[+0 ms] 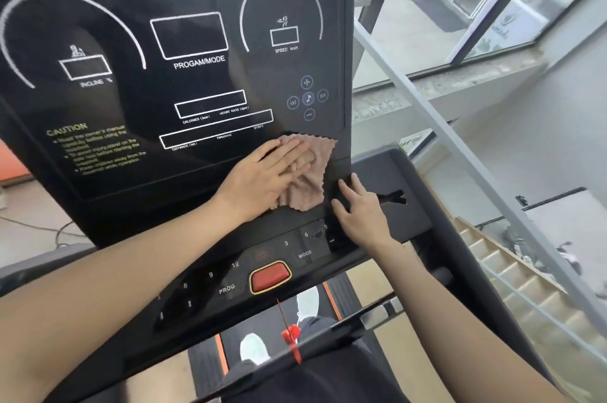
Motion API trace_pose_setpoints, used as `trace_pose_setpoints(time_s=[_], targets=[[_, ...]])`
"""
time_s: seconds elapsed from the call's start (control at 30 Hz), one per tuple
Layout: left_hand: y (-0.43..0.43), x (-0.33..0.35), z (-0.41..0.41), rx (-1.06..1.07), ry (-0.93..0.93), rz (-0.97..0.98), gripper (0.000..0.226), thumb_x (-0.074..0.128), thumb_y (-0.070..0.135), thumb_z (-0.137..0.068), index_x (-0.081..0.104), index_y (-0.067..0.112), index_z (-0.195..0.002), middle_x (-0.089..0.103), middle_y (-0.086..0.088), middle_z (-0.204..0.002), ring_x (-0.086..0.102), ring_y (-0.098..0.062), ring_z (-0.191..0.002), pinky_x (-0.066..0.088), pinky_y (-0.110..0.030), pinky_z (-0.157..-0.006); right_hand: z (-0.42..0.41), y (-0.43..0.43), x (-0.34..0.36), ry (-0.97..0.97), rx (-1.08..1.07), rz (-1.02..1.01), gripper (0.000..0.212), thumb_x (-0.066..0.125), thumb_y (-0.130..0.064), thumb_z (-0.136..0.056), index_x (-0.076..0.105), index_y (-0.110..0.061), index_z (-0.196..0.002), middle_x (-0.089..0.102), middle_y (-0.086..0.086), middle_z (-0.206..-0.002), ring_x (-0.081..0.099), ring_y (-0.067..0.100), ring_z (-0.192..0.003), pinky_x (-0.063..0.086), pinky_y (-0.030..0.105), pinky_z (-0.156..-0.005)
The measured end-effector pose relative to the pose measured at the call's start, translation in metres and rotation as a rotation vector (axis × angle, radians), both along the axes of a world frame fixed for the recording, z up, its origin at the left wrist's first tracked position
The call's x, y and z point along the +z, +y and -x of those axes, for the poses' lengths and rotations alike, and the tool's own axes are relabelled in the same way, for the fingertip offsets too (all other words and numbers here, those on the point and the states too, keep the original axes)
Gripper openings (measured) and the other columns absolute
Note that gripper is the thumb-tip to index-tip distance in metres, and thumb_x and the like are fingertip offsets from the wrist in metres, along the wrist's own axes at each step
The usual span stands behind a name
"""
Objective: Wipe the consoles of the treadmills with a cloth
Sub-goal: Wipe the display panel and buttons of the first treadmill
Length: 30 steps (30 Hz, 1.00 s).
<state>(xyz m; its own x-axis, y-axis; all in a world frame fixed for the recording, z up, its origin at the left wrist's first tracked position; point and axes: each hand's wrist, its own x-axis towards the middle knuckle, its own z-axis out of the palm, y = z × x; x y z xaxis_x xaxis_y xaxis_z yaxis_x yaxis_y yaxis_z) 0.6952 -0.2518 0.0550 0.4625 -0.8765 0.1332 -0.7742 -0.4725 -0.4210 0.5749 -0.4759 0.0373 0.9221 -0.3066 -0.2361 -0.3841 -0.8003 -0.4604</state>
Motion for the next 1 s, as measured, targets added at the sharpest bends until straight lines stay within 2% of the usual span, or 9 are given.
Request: trace_pose_setpoints(time_s=[0.17,0.37,0.53,0.7,0.83,0.93,1.0], targets=[[0.061,-0.003,0.014,0.026,0.036,0.075,0.064,0.038,0.034,-0.107,0.014,0.023,-0.165,0.002,-0.017,-0.173,0.005,-0.031,-0.161,0.006,-0.048,-0.131,0.005,0.014,-0.006,0.043,-0.01,0.127,0.06,0.048,-0.045,-0.102,0.034,-0.022,-0.156,0.017,0.005,-0.169,0.029,0.038,-0.147,0.035,0.048,-0.116],[0.139,-0.004,0.038,0.146,0.117,0.097,0.058,0.03,0.039,-0.107,0.023,0.026,-0.163,0.009,-0.01,-0.173,0.008,-0.027,-0.16,0.008,-0.048,-0.129,0.007,0.034,-0.011,0.031,-0.035,0.236,0.065,0.05,-0.049,-0.1,0.031,-0.027,-0.158,0.02,0.009,-0.168,0.022,0.045,-0.149,0.025,0.056,-0.12],[0.195,-0.014,0.059,0.255,0.164,0.142,0.055,0.033,0.037,-0.106,0.03,0.027,-0.161,0.014,-0.008,-0.172,0.015,-0.028,-0.159,0.007,-0.047,-0.128,0.013,0.04,-0.018,0.029,-0.039,0.221,0.063,0.05,-0.05,-0.099,0.031,-0.032,-0.157,0.02,0.006,-0.168,0.019,0.043,-0.15,0.023,0.058,-0.119],[0.231,-0.027,0.082,0.4,0.233,0.162,0.06,0.033,0.039,-0.104,0.03,0.022,-0.161,0.014,-0.014,-0.171,0.011,-0.032,-0.159,0.016,-0.053,-0.126,0.019,0.036,-0.021,0.013,-0.056,0.213,0.063,0.053,-0.047,-0.098,0.032,-0.034,-0.156,0.021,0.004,-0.168,0.02,0.041,-0.15,0.024,0.059,-0.119],[0.25,-0.045,0.112,0.504,0.308,0.169,0.061,0.028,0.04,-0.105,0.027,0.018,-0.162,0.011,-0.017,-0.171,0.01,-0.036,-0.159,0.01,-0.054,-0.129,0.016,0.036,-0.021,0.003,-0.044,0.199,0.063,0.053,-0.047,-0.098,0.031,-0.035,-0.156,0.021,0.005,-0.168,0.019,0.041,-0.15,0.022,0.058,-0.119],[0.253,-0.049,0.132,0.523,0.381,0.284,0.058,0.031,0.036,-0.106,0.032,0.013,-0.159,0.011,-0.021,-0.17,0.005,-0.037,-0.16,0.007,-0.051,-0.13,0.015,0.038,-0.021,0.012,-0.023,0.198,0.064,0.054,-0.046,-0.098,0.032,-0.034,-0.156,0.021,0.006,-0.168,0.019,0.042,-0.15,0.022,0.057,-0.119],[0.249,-0.048,0.147,0.512,0.426,0.447,0.054,0.037,0.034,-0.107,0.039,0.012,-0.156,0.016,-0.021,-0.17,0.009,-0.036,-0.16,0.013,-0.05,-0.13,0.015,0.036,-0.021,0.017,-0.014,0.19,0.063,0.055,-0.046,-0.098,0.034,-0.034,-0.156,0.021,0.006,-0.168,0.019,0.042,-0.15,0.023,0.057,-0.119]])
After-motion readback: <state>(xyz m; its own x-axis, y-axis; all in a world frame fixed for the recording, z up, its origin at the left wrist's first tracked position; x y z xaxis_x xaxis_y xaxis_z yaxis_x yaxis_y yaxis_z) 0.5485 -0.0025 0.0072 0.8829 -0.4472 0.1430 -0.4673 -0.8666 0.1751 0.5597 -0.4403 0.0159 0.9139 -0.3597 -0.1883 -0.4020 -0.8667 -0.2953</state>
